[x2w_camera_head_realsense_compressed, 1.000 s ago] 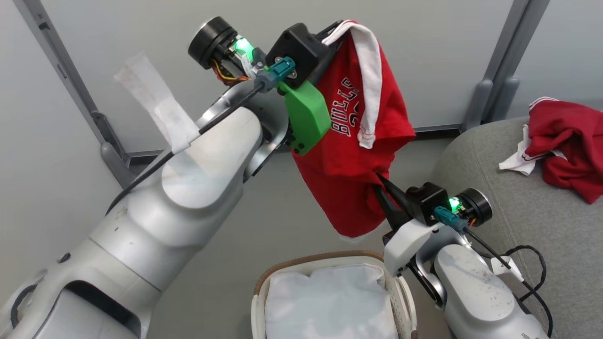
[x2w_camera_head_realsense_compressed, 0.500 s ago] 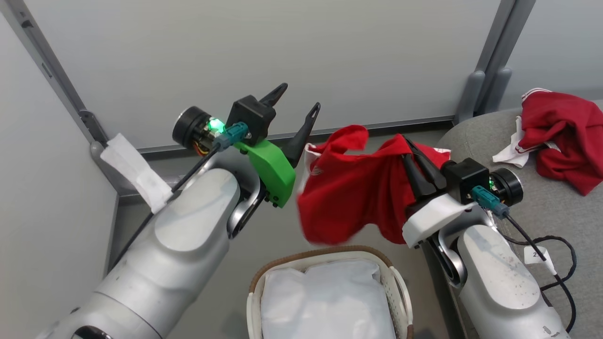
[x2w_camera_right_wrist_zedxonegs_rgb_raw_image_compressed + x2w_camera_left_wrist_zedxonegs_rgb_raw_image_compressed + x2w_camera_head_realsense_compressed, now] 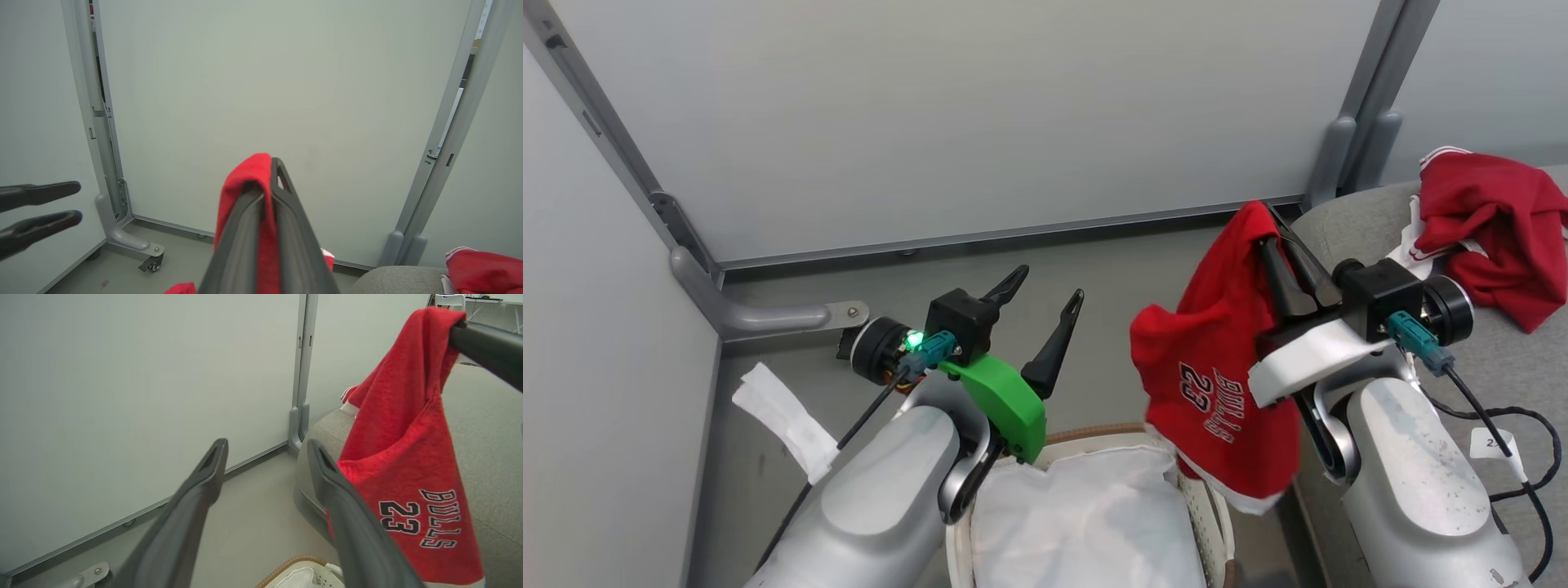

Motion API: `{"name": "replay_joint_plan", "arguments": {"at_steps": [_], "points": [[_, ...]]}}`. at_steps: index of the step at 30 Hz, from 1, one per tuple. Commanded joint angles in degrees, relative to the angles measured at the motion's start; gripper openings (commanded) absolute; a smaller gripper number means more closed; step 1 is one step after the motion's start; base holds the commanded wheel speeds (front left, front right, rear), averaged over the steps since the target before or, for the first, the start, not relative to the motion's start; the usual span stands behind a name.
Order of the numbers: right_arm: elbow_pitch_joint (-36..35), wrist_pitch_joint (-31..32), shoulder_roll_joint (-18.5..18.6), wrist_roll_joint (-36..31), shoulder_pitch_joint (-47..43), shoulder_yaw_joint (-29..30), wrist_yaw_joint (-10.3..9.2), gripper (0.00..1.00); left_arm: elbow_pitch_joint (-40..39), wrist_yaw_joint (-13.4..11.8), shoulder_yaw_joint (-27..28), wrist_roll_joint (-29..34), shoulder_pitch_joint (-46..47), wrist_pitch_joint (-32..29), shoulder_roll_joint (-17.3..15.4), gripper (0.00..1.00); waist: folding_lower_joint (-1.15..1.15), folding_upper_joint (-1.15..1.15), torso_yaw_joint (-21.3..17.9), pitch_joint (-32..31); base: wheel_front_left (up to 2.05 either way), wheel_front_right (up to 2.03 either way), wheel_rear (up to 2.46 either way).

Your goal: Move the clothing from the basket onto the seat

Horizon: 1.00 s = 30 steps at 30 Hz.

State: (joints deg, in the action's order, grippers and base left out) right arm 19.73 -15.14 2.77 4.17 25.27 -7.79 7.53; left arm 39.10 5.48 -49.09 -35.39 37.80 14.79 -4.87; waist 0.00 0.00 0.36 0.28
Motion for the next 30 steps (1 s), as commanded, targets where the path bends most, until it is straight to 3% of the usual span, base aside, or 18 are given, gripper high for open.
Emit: {"name": "replay_joint_plan", "arguments": {"at_steps": [1,14,30], "points": [[-0.6,0.0,0.2,-0.4,-0.7,0.5,-0.07,0.00,-0.5,-0.3,0.5,-0.2,-1.3,0.4,0.2,1.00,0.00,0.00,0.0,0.0,0.00,0.00,0.00],[-0.8,0.0,0.2,-1.7,0.0,3.0,-0.08,0.00,-5.9,-0.7,5.2,3.9,-7.4,0.4,1.0,1.00,0.00,0.00,-3.3,1.0,0.00,0.00,0.00],[-2.3,0.0,0.2,-5.6,0.6,8.7,-0.08,0.00,-8.8,1.1,6.8,7.3,-9.5,0.4,1.8,1.00,0.00,0.00,-16.8,6.8,0.00,0.00,0.00]]}}
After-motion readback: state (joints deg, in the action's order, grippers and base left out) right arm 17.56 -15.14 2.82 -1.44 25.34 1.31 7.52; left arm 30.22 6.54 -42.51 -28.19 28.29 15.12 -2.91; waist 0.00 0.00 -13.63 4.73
